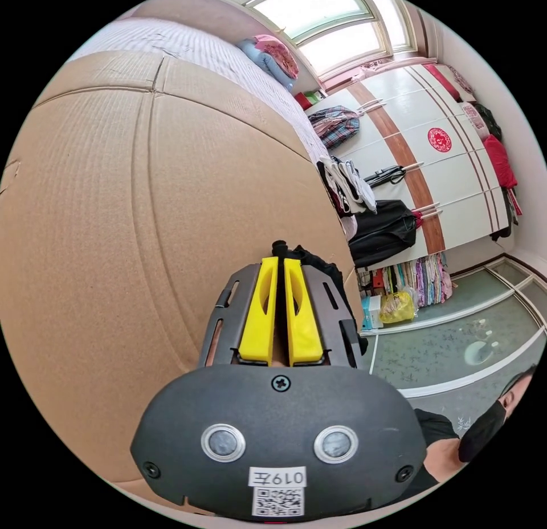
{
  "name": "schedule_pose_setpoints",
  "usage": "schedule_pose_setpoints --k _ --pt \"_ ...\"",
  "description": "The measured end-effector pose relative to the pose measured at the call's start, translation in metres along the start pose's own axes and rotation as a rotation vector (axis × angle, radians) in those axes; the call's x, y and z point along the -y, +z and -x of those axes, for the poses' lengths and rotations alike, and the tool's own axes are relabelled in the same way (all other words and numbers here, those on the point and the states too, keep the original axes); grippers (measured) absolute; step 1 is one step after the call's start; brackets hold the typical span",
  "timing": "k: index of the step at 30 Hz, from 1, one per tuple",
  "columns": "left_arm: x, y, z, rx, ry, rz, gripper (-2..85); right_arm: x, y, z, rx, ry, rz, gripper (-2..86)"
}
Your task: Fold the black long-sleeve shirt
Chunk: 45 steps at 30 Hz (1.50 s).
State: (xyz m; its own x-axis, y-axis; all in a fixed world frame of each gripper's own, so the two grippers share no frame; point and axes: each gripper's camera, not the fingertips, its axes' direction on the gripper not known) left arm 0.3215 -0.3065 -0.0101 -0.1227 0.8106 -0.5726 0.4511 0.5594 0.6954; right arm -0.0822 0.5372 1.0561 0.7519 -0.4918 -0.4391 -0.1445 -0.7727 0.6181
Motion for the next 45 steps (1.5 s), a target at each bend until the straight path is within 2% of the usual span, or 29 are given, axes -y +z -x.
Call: schedule_pose_setpoints --k 4,9,11,15,18,23,37,45 --pt "0.006 0.0 0.004 -0.004 0.002 -0.031 1.1 0.008 -0.002 0.003 0.02 -0.004 -0.014 3.7" --pt "0.011 -0.005 -0.01 0.076 0.064 -0.064 0.9 -0.003 -0.01 -0.011 0.127 -0.013 -0.082 2.7" --pt "0.016 0.002 -0.017 0.159 0.089 -0.028 0.9 -0.004 -0.006 -0.01 0.129 -0.029 -0.106 2.6" --pt "0.017 0.012 -0.016 0.201 0.067 -0.007 0.9 -0.003 -0.001 -0.001 0.125 -0.046 -0.134 2.2" --pt "0.013 0.011 -0.019 0.201 0.063 -0.004 0.9 -0.013 -0.007 -0.009 0.195 -0.019 -0.168 1.7" --pt "0.009 0.017 -0.035 0.304 0.094 0.04 0.7 -0.028 0.002 -0.016 0.284 0.036 -0.206 2.3" --pt "0.002 0.033 -0.044 0.173 0.021 0.034 0.9 -0.052 0.01 0.035 0.137 0.059 -0.163 5.5" --pt "-0.016 0.017 -0.062 0.186 -0.008 -0.036 1.3 -0.112 0.003 0.027 0.208 0.167 -0.211 7.7"
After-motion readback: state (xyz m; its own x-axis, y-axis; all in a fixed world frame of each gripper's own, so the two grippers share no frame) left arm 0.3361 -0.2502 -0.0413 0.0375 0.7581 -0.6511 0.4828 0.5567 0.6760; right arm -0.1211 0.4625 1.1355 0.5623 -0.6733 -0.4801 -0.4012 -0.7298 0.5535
